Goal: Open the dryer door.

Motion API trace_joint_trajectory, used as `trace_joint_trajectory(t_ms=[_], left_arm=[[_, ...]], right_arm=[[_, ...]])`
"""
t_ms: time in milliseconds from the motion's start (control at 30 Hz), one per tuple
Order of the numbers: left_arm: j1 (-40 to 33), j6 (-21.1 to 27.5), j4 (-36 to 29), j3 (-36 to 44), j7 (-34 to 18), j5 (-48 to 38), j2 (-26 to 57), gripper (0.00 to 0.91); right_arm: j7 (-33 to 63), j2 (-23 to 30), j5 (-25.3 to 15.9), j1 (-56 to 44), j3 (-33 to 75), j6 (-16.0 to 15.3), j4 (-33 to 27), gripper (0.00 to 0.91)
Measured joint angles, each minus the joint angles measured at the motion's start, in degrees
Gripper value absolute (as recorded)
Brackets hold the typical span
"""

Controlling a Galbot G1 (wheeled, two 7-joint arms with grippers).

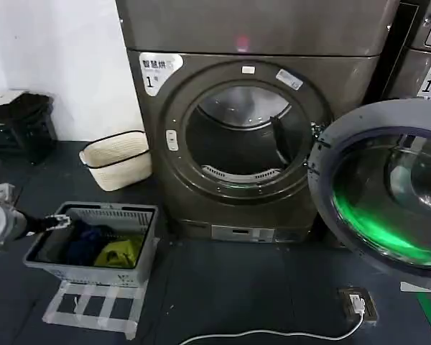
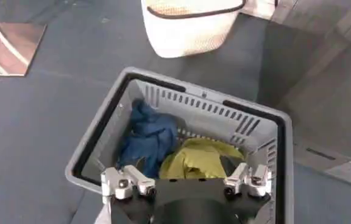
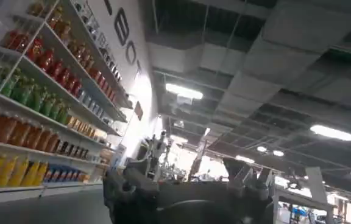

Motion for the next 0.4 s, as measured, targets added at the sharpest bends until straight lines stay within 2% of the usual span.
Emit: trace_joint_trajectory(t_ms=[400], left_arm=[[-0.35, 0.0, 0.28, 0.18, 0.14, 0.09, -0.11, 0.907]], right_arm=[[-0.38, 0.19, -0.15, -0.02, -0.1, 0.2, -0.32, 0.907]])
